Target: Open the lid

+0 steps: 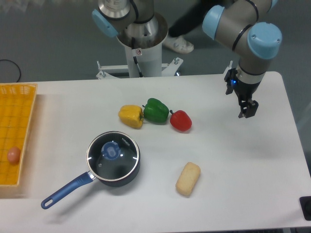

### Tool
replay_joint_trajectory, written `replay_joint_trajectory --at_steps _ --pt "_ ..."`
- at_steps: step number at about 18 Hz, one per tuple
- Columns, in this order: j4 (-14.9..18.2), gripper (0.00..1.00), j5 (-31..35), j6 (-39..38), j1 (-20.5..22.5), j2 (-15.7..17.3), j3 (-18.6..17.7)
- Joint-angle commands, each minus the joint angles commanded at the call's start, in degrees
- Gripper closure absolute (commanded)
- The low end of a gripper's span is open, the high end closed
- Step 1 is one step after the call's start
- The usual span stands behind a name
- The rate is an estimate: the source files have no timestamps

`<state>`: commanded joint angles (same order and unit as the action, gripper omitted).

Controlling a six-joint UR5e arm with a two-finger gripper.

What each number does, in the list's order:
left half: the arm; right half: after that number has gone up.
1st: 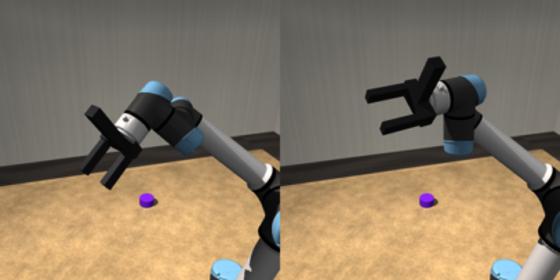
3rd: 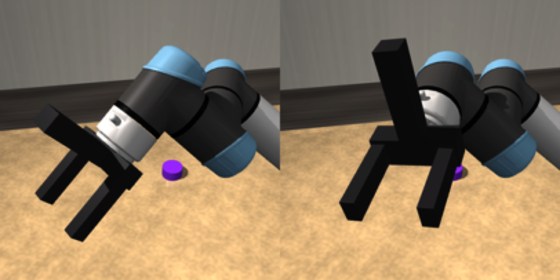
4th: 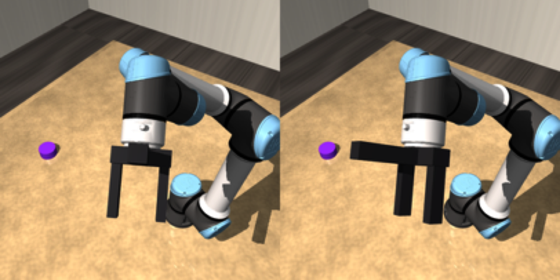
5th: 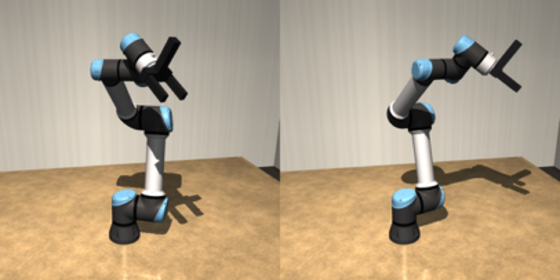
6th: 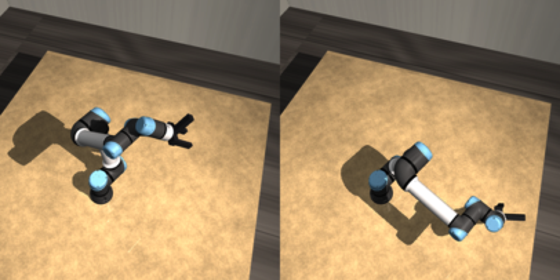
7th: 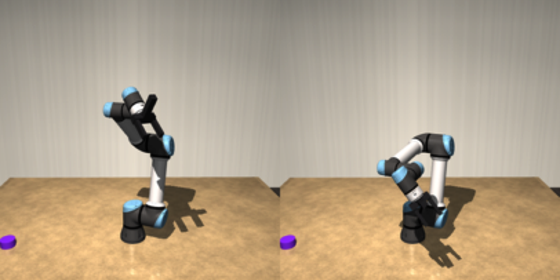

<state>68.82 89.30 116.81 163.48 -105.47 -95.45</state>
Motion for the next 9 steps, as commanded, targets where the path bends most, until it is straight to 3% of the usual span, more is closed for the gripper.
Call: replay_joint_trajectory --at_steps 4,7,9 --pt "-0.1 0.0 -0.1 -0.1 -0.2 0.0 -0.3" --pt "-1.2 0.0 -0.6 -0.8 0.3 0.3 -2.9" --pt "-1.8 0.0 -3.4 -0.9 1.0 0.3 -2.9"
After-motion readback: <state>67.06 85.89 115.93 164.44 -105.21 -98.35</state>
